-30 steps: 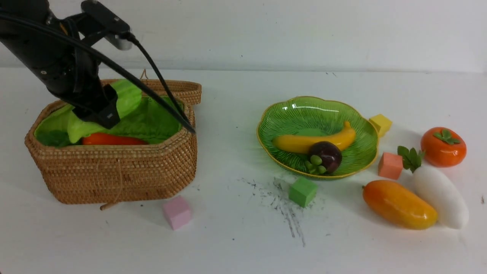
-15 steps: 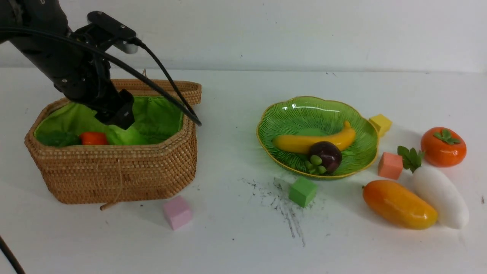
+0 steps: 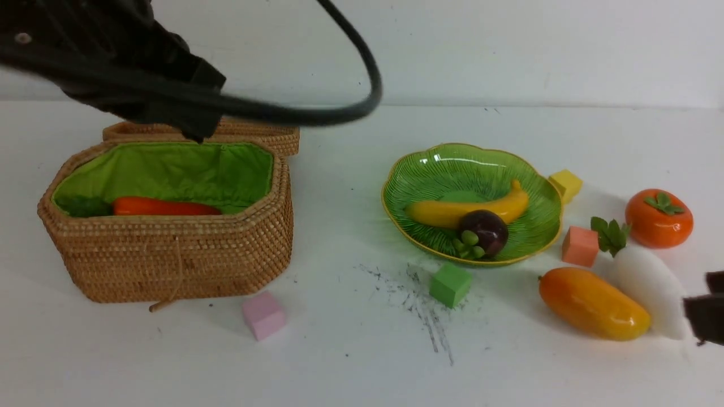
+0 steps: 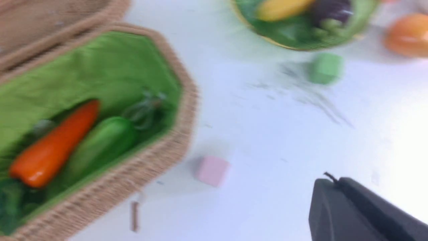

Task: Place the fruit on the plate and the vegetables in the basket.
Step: Use the right arm to grab a mango and put it into the right plate

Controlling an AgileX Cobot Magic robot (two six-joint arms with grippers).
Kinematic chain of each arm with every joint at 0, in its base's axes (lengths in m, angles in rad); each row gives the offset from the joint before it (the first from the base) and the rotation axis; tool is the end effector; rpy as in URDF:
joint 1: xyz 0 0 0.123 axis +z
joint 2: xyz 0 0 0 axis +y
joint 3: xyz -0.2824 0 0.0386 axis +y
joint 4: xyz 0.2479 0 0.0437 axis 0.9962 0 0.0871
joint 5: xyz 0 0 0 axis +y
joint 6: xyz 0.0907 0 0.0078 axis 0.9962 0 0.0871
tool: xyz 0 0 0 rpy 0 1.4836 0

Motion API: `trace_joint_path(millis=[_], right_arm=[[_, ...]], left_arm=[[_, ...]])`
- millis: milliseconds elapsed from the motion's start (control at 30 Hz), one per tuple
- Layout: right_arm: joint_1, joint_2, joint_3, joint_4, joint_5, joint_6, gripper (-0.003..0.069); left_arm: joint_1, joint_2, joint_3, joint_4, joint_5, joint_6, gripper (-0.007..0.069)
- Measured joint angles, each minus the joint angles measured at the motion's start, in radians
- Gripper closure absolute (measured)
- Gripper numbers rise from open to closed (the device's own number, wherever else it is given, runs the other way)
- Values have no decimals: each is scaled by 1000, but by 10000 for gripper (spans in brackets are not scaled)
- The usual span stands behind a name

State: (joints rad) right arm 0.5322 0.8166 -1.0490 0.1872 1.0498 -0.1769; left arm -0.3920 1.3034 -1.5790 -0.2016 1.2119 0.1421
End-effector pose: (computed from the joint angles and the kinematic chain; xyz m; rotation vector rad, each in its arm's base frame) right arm 0.1074 0.0803 0.3954 -0.7821 2.1816 0.4164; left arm 0.2233 -0.1108 0.4483 0.6411 2.3414 -0.3745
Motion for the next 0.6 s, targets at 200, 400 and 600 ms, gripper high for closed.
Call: trace_joint_path(millis=[200, 400, 600], right_arm=[[0, 192, 0, -211, 1, 37, 422], [-80, 298, 0, -308, 55, 55, 422], [-254, 446, 0, -200, 15, -59, 422]], left_arm=[[-178, -208, 219, 68, 12, -96, 638], [-231, -443, 542, 33, -80, -133, 638], [-233, -678, 748, 2, -261, -135, 638]])
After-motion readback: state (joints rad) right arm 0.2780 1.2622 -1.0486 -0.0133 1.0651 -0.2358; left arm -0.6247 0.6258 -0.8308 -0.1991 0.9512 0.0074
